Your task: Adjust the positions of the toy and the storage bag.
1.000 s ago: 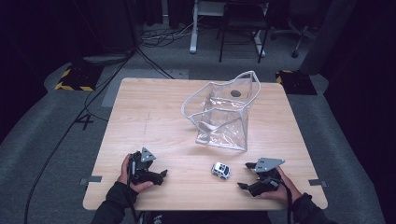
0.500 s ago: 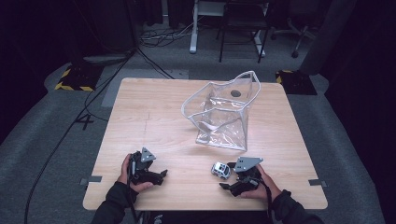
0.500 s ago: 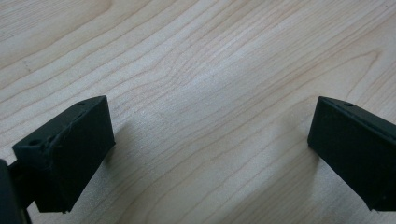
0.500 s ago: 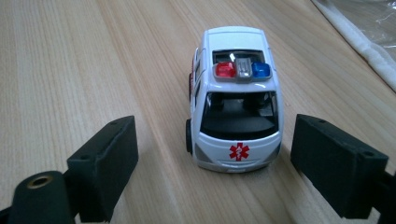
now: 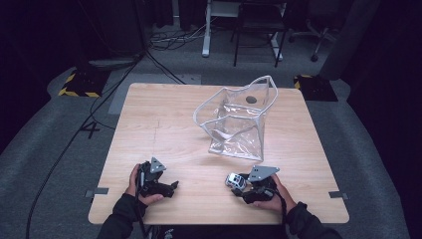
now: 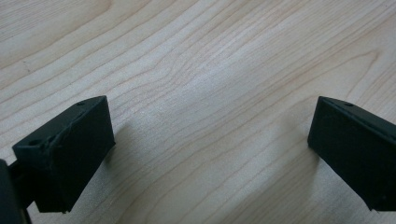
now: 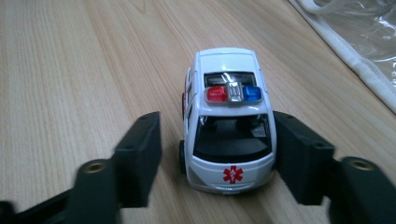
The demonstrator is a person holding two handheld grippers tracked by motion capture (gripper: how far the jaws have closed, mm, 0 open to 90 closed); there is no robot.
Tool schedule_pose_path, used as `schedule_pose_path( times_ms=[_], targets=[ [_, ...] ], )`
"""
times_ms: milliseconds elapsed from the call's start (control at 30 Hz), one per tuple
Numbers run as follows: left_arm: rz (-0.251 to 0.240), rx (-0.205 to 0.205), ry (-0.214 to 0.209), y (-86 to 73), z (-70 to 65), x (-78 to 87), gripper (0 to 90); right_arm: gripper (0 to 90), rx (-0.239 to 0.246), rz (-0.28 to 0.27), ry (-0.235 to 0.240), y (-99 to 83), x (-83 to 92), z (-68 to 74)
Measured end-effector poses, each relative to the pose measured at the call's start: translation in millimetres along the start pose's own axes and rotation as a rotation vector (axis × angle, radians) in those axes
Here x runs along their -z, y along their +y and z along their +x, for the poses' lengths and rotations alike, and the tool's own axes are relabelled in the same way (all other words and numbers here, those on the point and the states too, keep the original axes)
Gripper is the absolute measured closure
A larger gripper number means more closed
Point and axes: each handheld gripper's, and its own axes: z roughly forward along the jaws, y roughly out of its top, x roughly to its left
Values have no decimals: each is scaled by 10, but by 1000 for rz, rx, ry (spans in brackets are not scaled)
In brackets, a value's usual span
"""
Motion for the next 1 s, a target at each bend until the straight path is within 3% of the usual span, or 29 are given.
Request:
schedule_pose_path(
  times_ms=[100,167,267,433,600,633,667,733,767,800,867,900,1000],
  targets=[
    [-3,4,-3,1,-5,-2,6,483,-24,-7,-12,-1,14,2],
    [5,12,-14,15,-19,-15,6,487,-8,-1,-16,-16,31,-15],
    [-1,-2,-8,43,-39,-35,6,487,-14,-10,-12,-29,46,-7],
    [-6,-56,-44,178,-161,-158,6,488,-34,-6,-36,-143,189,-37],
    [7,-85,-96,369,-291,-321,6,489,-76,-1,-63,-306,378,-186],
    [11,-118,-108,469,-335,-394,6,489,-78,-4,-82,-358,435,-234],
    [12,-121,-127,515,-369,-439,7,489,-85,-3,-90,-382,465,-256],
    [6,-131,-125,568,-396,-484,8,489,-92,-2,-110,-405,497,-277],
    [-4,-132,-122,677,-451,-576,18,489,-111,1,-165,-467,578,-359],
    [-4,-132,-122,677,-451,-576,33,489,-111,1,-165,-467,578,-359],
    [-3,-117,-129,801,-505,-682,44,489,-166,-1,-214,-584,702,-517],
    [-11,-114,-110,882,-533,-742,59,488,-205,0,-231,-651,772,-610],
    [-33,-105,-100,998,-575,-836,118,488,-221,5,-240,-696,831,-686]
  ],
)
